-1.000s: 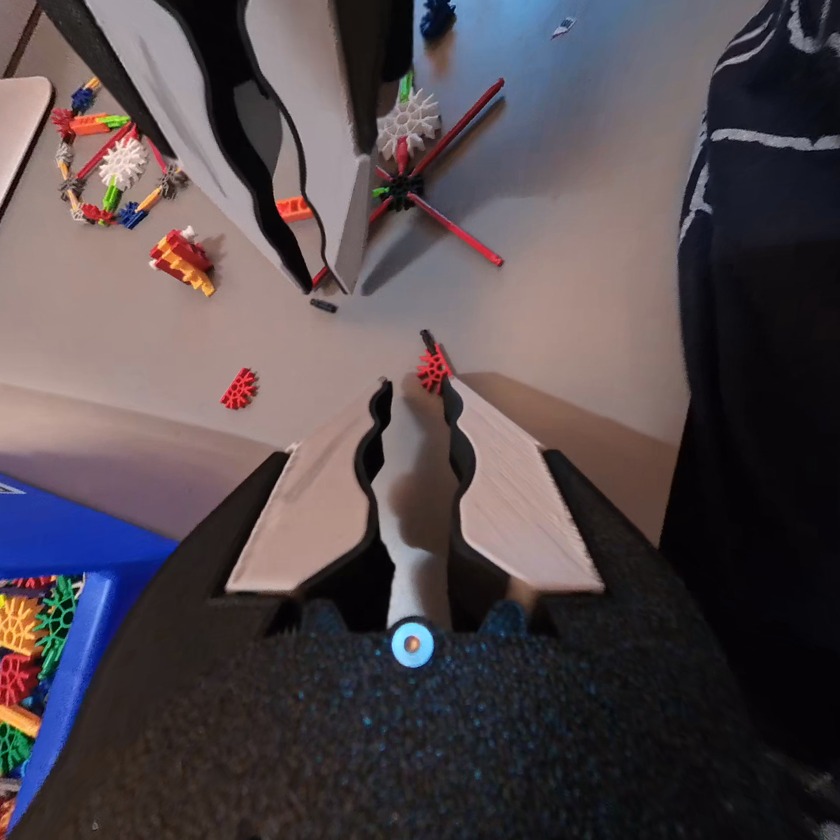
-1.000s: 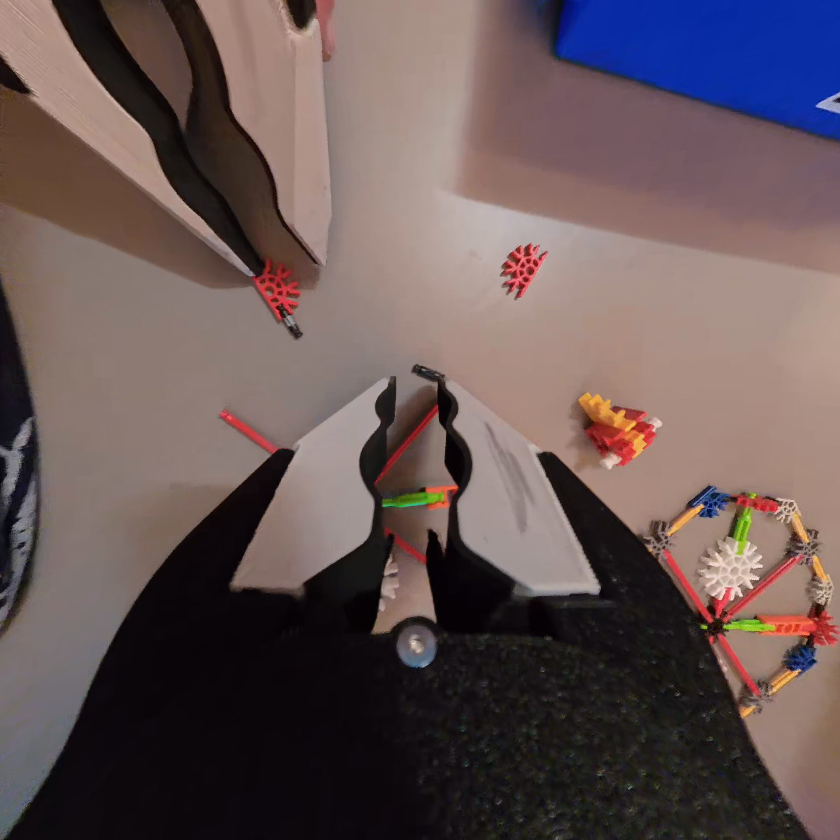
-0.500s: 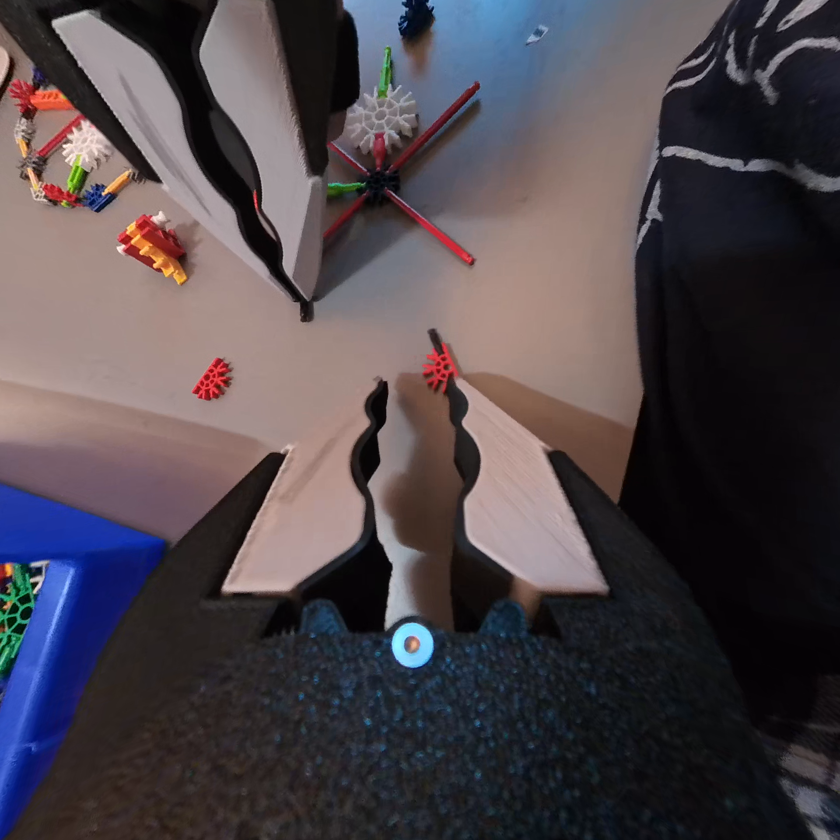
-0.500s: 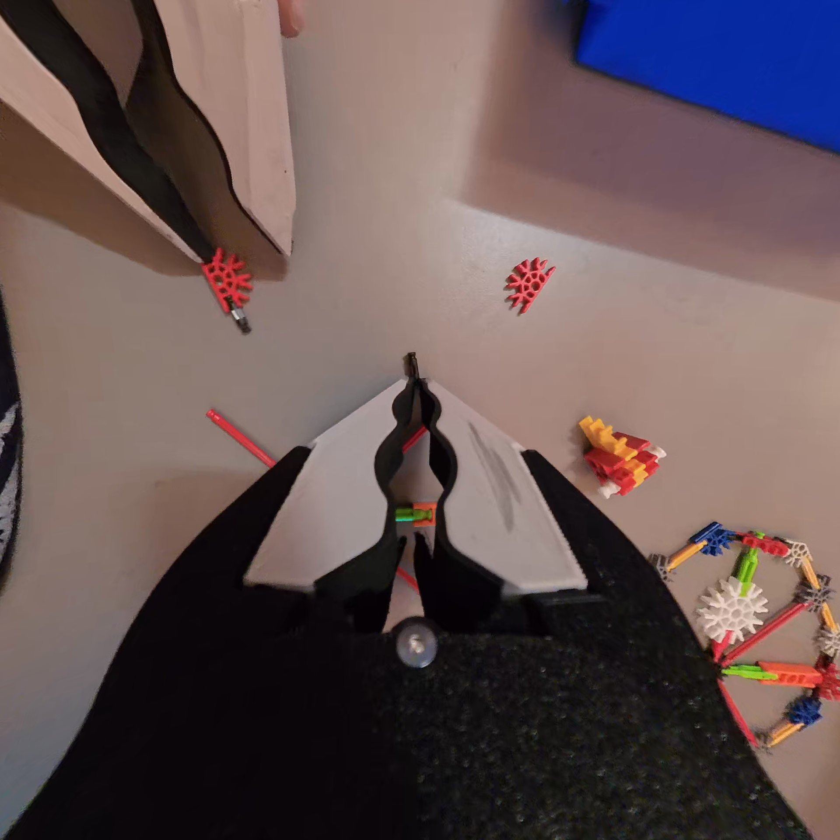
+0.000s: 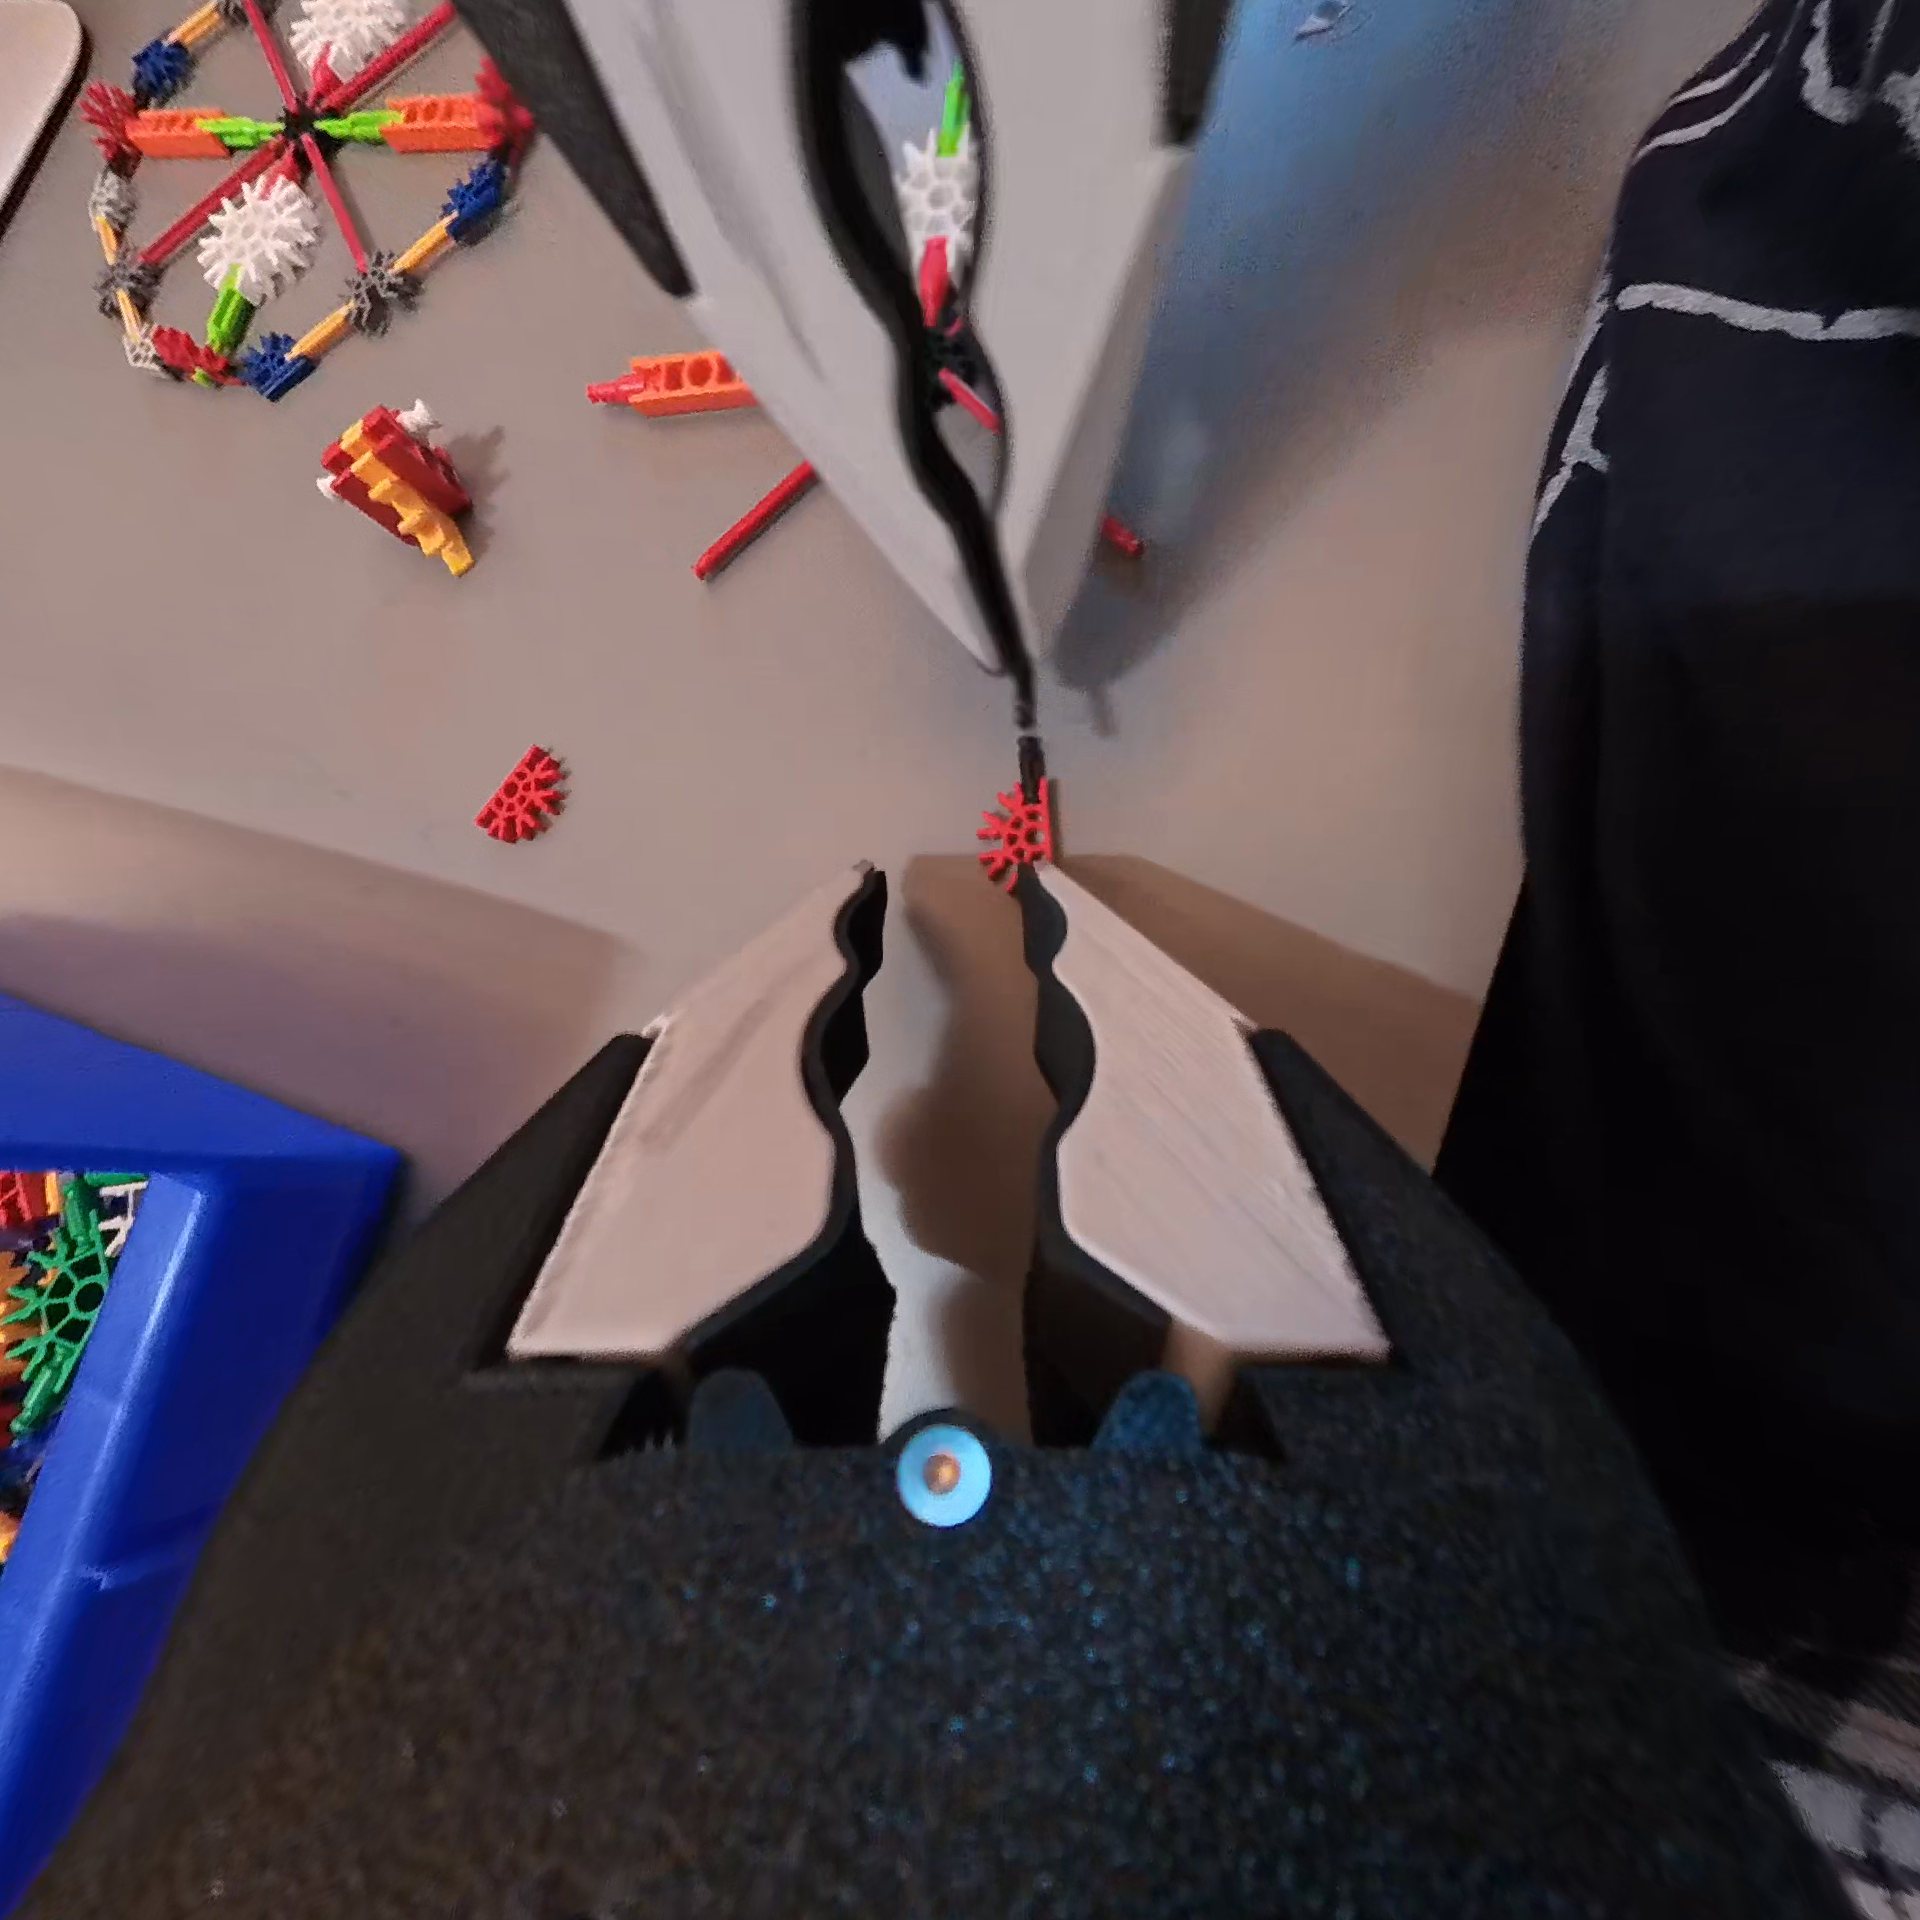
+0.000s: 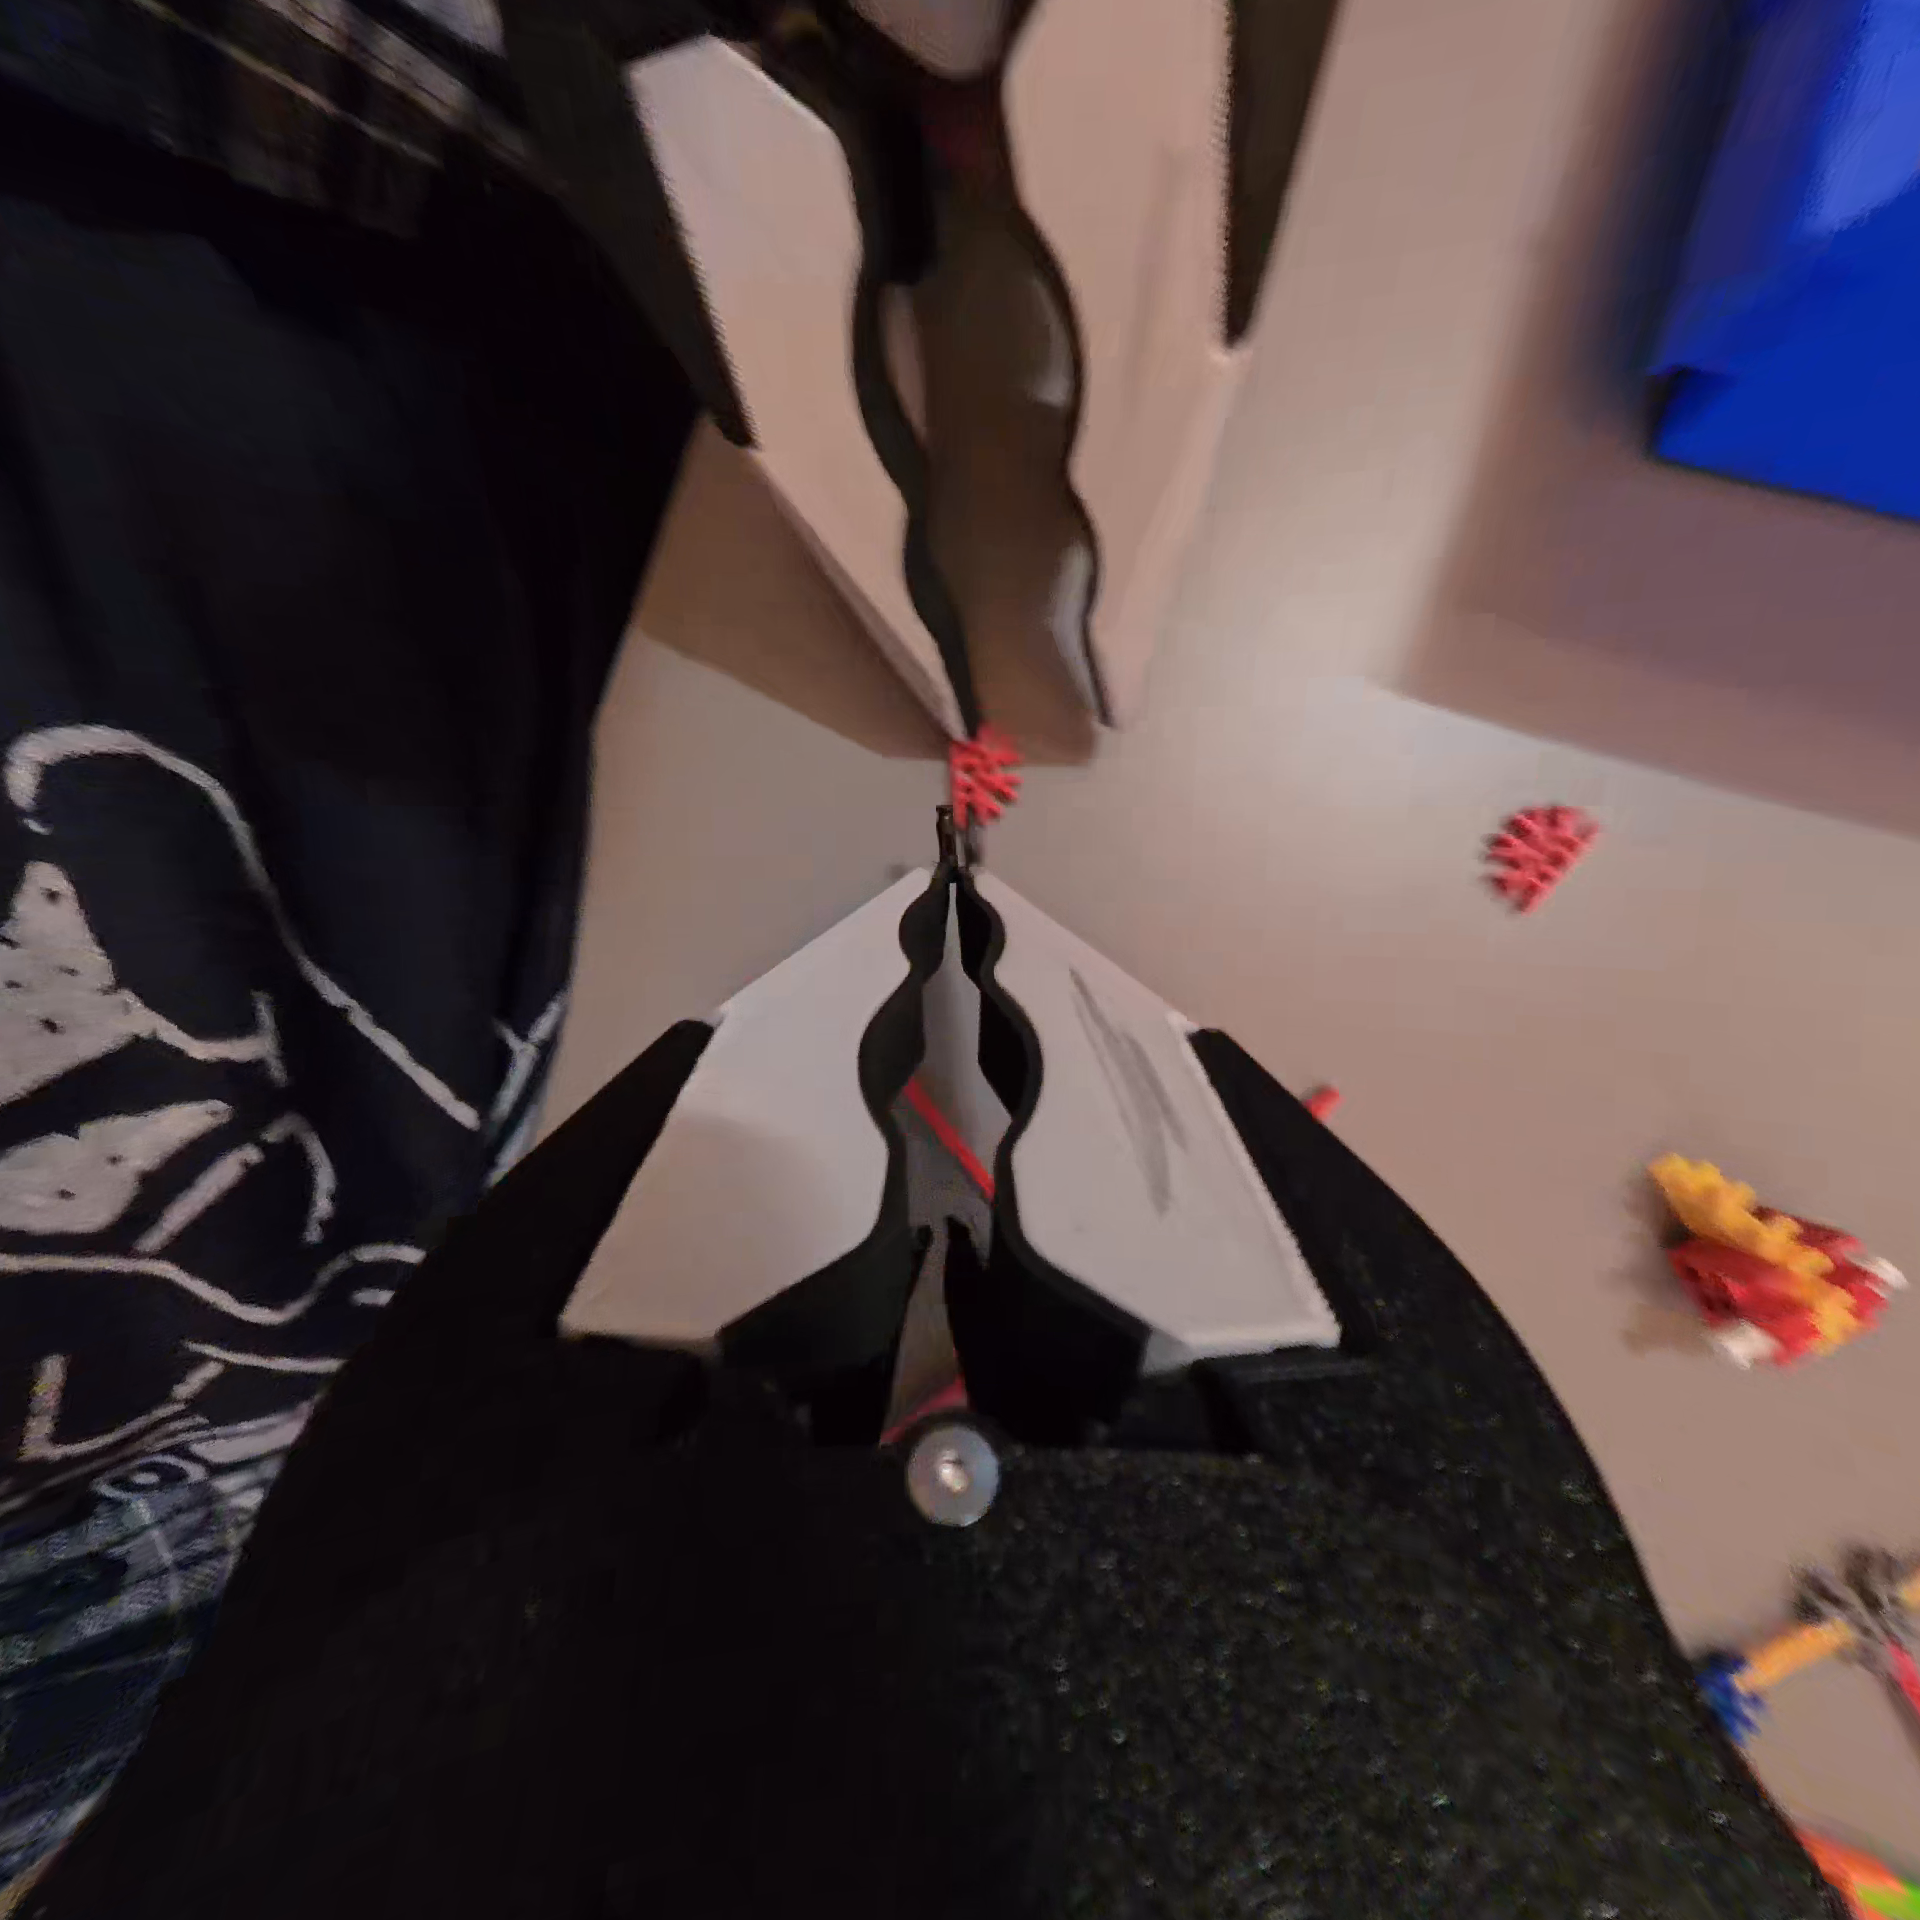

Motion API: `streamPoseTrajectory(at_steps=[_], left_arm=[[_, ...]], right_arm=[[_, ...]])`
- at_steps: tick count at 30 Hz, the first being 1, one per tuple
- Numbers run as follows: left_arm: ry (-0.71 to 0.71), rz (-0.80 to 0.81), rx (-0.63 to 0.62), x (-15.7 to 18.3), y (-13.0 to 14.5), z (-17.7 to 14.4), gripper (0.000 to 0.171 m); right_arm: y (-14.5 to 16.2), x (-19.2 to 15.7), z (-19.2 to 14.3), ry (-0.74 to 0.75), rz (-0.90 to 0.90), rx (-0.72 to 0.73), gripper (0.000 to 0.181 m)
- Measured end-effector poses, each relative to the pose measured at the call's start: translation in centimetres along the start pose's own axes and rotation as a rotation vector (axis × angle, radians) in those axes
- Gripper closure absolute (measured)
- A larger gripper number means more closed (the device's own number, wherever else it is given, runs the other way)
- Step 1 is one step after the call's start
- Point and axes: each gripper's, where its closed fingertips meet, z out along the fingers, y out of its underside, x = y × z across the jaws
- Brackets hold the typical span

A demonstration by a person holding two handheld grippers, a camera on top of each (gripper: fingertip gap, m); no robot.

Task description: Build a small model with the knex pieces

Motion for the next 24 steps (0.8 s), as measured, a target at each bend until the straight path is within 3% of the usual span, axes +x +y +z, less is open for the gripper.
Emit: streamPoseTrajectory(at_steps=[3,9,16,24], left_arm=[[0.001,-0.002,0.001,0.2,-0.2,0.1,0.147],[-0.007,-0.008,0.003,0.5,-0.4,0.2,0.147],[-0.025,-0.035,0.023,0.3,-0.6,0.1,0.126],[0.009,0.0,0.024,0.9,-0.4,0.2,0.125]], right_arm=[[-0.3,-1.1,1.3,-0.025,-0.005,-0.008,0.181],[0.4,0.6,2.1,0.03,0.008,-0.052,0.181],[0.1,1.4,2.1,0.069,0.011,-0.041,0.181],[-0.2,0.1,2.3,0.028,0.016,-0.021,0.181]])
